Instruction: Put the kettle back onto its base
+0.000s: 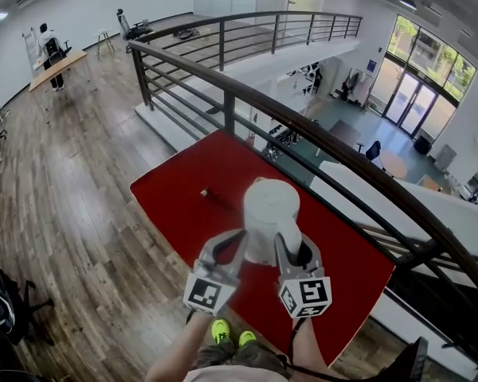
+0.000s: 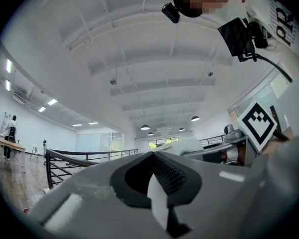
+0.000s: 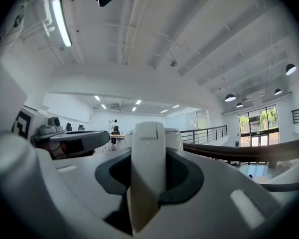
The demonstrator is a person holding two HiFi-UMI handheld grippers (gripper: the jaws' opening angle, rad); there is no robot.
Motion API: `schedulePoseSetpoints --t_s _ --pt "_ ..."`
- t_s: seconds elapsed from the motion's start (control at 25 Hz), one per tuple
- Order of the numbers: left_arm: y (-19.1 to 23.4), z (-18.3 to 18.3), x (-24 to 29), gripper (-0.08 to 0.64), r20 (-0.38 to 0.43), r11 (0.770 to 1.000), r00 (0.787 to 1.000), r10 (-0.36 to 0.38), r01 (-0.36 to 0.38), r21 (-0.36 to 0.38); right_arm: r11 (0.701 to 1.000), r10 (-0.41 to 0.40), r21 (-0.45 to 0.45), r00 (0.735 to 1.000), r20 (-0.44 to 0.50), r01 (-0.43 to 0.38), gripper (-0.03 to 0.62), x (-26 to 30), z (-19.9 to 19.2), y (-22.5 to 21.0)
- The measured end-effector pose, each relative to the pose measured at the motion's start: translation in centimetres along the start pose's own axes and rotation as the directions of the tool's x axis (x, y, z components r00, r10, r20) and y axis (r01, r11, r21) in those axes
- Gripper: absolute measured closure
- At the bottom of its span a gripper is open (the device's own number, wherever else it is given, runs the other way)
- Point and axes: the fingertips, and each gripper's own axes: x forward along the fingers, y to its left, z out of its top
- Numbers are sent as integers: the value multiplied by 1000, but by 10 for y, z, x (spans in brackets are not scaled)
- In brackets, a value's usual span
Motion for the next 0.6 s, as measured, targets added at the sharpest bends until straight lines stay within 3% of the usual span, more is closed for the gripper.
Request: schedulePoseSetpoints --t_s 0.2,0.6 --pt "3 -10 8 568 -20 1000 1000 6 -7 -29 1000 18 -2 1000 -1 -18 467 9 3 -1" --pt "14 -48 24 568 -70 997 995 71 -73 -26 996 81 27 997 -7 -81 468 28 -32 -14"
